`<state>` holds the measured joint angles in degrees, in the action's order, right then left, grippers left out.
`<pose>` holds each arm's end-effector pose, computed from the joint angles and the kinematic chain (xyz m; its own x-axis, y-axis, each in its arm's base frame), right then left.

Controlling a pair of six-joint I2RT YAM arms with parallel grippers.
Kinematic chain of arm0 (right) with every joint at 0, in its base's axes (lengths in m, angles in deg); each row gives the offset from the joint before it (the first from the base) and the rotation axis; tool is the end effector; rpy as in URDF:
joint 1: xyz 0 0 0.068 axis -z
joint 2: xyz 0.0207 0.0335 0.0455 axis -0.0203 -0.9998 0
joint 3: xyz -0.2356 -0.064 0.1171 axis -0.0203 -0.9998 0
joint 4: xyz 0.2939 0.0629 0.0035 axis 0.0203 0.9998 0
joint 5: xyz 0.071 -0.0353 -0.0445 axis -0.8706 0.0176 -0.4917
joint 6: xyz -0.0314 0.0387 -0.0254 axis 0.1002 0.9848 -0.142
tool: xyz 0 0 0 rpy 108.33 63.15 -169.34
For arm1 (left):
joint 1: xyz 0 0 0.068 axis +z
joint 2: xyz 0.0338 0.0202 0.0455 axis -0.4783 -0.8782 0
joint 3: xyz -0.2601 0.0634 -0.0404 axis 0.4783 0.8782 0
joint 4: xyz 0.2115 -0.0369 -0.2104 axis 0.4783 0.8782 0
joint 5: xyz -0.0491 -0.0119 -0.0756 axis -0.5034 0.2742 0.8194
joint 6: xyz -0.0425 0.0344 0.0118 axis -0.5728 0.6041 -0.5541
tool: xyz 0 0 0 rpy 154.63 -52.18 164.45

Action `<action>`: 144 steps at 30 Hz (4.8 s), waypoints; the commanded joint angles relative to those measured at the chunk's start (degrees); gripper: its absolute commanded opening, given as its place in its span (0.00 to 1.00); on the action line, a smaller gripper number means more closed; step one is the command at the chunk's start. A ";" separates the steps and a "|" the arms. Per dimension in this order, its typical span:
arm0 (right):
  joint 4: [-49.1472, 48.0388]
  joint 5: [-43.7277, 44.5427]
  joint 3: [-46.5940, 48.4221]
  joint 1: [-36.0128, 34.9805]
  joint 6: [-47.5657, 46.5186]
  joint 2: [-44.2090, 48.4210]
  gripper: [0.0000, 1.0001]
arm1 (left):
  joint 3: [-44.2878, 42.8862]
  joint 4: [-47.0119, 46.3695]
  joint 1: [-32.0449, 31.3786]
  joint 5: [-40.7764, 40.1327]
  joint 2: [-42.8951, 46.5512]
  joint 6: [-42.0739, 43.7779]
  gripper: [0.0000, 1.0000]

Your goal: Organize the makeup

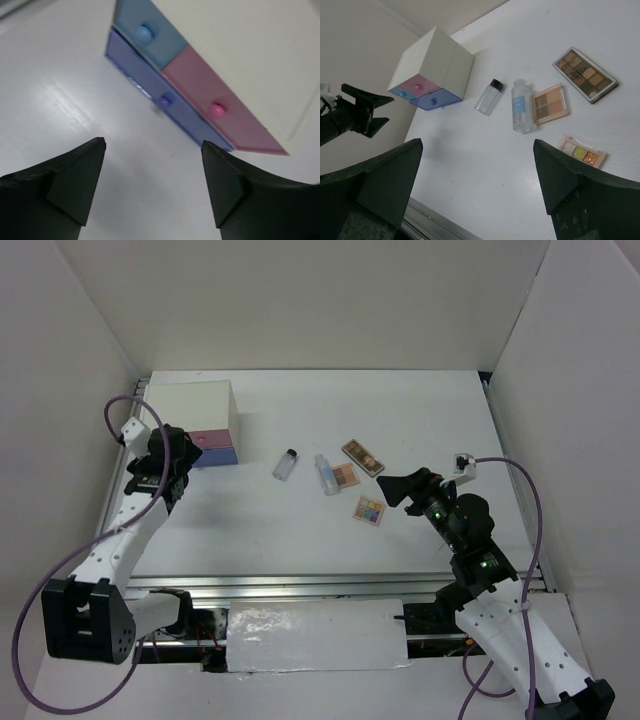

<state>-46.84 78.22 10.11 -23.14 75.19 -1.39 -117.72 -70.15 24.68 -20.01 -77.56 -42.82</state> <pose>0.1750 0.0725 0.2743 -0.3298 0.5686 -0.7536 -0.2606 0.7124 0.6516 0.3036 0.0014 0.2677 -0.0359 -0.6370 -0.7701 -0.7016 0.5648 -0.4344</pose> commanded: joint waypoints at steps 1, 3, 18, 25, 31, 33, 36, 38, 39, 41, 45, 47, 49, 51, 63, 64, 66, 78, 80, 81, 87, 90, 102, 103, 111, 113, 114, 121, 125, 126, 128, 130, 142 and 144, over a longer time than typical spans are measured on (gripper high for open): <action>-4.15 -0.68 -0.47 -0.08 -0.74 0.17 1.00 | 6.81 -12.75 -0.23 14.98 2.23 -0.82 0.94; -5.20 -1.91 -1.08 -0.08 -1.53 1.31 1.00 | 11.12 -24.73 -0.05 23.16 3.90 -1.50 0.98; -7.49 -3.06 -2.58 -0.08 -2.59 4.04 1.00 | 33.64 -88.61 5.12 30.66 -9.09 -12.05 0.91; -7.31 -2.88 -2.67 -0.08 -2.50 4.12 1.00 | 29.43 -80.72 7.06 27.84 -11.29 -12.59 0.84; -7.31 -3.06 -2.49 -0.08 -2.67 3.77 1.00 | 26.26 -74.12 8.03 26.17 -11.03 -12.06 0.81; -7.40 -3.32 -2.58 -0.17 -2.59 3.86 1.00 | 25.39 -74.04 9.17 27.75 -12.08 -12.06 0.78; -7.32 -3.14 -2.49 -0.17 -2.67 3.95 1.00 | 24.77 -73.24 9.96 28.72 -13.23 -12.15 0.73; -7.14 -3.06 -2.40 -0.08 -2.67 3.77 1.00 | 25.47 -73.42 9.97 28.72 -13.76 -12.23 0.71; -7.23 -3.06 -2.40 -0.17 -2.67 3.69 1.00 | 25.91 -73.94 9.97 29.07 -14.02 -12.32 0.70; -7.40 -3.14 -2.40 -0.08 -2.67 3.51 1.00 | 26.87 -75.87 9.97 29.33 -15.07 -12.76 0.70; -7.40 -3.50 -2.31 -0.08 -2.67 2.98 1.00 | 26.97 -79.65 9.97 32.05 -18.32 -12.59 0.68; -7.49 -3.41 -2.31 -0.08 -2.68 2.98 1.00 | 25.83 -79.57 9.97 33.11 -19.38 -12.23 0.68; -7.58 -3.50 -2.31 -0.17 -2.67 2.90 1.00 | 25.21 -79.22 9.97 33.29 -20.26 -12.15 0.65; -7.58 -3.58 -2.31 -0.17 -2.67 2.72 1.00 | 25.12 -79.57 10.05 32.85 -20.52 -12.06 0.65; -8.11 -4.20 -2.31 -0.09 -2.59 1.75 1.00 | 21.61 -72.73 10.23 31.97 -17.71 -9.34 0.65; -8.19 -4.11 -2.31 -0.17 -2.59 1.75 1.00 | 21.52 -72.98 10.23 32.06 -18.15 -9.25 0.65; -8.19 -4.11 -2.40 -0.17 -2.50 1.75 1.00 | 21.51 -74.20 10.49 32.67 -19.02 -9.42 0.64; -8.37 -4.11 -2.40 -0.08 -2.50 1.23 1.00 | 21.16 -75.09 10.49 33.46 -20.17 -9.69 0.47; -8.37 -4.11 -2.40 -0.08 -2.50 1.14 1.00 | 21.43 -76.14 10.49 33.90 -20.78 -10.12 0.47; -8.37 -4.11 -2.40 -0.08 -2.50 1.05 1.00 | 21.51 -76.40 10.49 34.25 -21.14 -10.21 0.47; -8.19 -3.94 -2.40 -0.17 -2.50 1.31 1.00 | 21.87 -78.17 10.49 34.35 -23.16 -10.83 0.43; -8.19 -4.11 -2.40 -0.08 -2.50 1.23 1.00 | 21.25 -77.29 10.49 34.35 -22.64 -10.13 0.33; -8.11 -4.20 -2.31 -0.17 -2.41 1.40 1.00 | 25.90 -74.03 10.49 32.59 -12.36 -8.81 0.18; -8.02 -4.20 -2.31 -0.17 -2.41 1.58 1.00 | 27.22 -74.21 10.49 32.41 -11.91 -8.89 0.19; -7.75 -4.37 -2.23 -0.17 -2.41 2.10 1.00 | 33.81 -77.81 10.49 33.91 -8.75 -9.42 0.18; -7.75 -4.46 -2.31 -0.08 -2.41 2.19 1.00 | 35.40 -77.29 10.49 33.73 -8.13 -9.33 0.18; -7.75 -4.38 -2.31 -0.08 -2.32 2.19 1.00 | 35.75 -77.11 10.49 33.73 -7.43 -9.33 0.18; -7.84 -4.73 -2.31 -0.26 -2.23 2.02 1.00 | 39.71 -75.97 10.49 34.08 -2.43 -9.51 0.17; -7.93 -4.81 -2.31 -0.08 -2.23 2.19 1.00 | 41.20 -73.16 10.49 33.47 2.40 -9.33 0.17; -7.84 -4.81 -2.31 -0.17 -2.23 2.19 1.00 | 41.81 -72.37 10.49 33.38 2.94 -8.81 0.17; -7.93 -4.81 -2.31 -0.17 -2.23 2.19 1.00 | 42.26 -71.14 10.49 32.94 4.60 -8.63 0.18; -7.93 -4.90 -2.31 -0.17 -2.15 2.19 1.00 | 42.61 -70.26 10.49 32.94 5.31 -8.28 0.20; -7.93 -5.17 -2.14 -0.17 -2.06 1.67 1.00 | 44.63 -64.46 10.41 33.11 11.54 -6.61 0.99; -7.84 -5.25 -2.05 -0.17 -2.15 1.58 1.00 | 44.63 -62.88 10.49 34.25 15.40 -6.26 0.99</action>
<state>-51.97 73.67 7.40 -23.14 73.66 0.31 -72.54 -133.29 34.88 13.32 -66.92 -51.41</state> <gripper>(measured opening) 0.997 0.992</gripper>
